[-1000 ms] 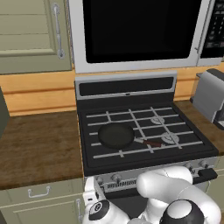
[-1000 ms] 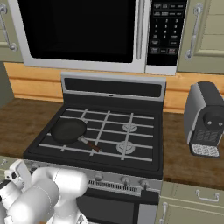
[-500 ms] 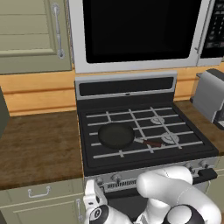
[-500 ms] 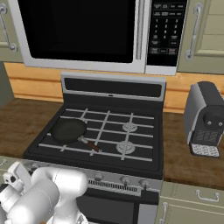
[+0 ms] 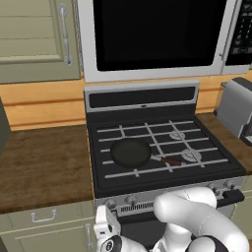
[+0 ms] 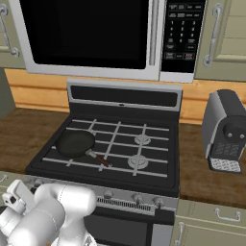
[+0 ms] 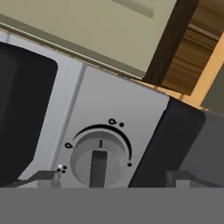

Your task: Turn off the front left burner of the stove.

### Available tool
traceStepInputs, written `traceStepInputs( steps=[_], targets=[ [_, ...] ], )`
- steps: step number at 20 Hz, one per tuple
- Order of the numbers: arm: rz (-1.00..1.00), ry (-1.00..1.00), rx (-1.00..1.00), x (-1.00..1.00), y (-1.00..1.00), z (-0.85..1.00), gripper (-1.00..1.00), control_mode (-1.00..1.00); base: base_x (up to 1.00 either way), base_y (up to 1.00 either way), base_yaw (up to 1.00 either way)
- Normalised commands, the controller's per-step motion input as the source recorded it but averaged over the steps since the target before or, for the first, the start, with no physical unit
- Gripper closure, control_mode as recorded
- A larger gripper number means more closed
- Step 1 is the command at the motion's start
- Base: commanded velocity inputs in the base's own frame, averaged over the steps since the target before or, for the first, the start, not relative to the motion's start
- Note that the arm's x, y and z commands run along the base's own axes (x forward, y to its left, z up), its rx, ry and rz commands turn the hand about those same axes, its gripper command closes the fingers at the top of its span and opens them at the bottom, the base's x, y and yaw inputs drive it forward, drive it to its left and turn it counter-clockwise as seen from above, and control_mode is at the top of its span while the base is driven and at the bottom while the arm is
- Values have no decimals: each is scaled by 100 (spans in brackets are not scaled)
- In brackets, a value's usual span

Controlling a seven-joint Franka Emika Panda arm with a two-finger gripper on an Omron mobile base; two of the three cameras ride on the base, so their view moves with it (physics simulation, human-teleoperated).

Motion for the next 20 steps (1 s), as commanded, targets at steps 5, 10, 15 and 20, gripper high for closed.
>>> traceStepInputs(
  steps=[5, 10, 15, 20],
  targets=[
    [0, -12, 0, -4, -6, 2, -100, -100, 0, 0, 0],
    [0, 0, 1, 2, -2, 4, -100, -100, 0, 0, 0],
    [0, 4, 4, 30, 0, 2, -100, -100, 0, 0, 0],
    [0, 4, 5, 16, -6, 0, -100, -100, 0, 0, 0]
  ],
)
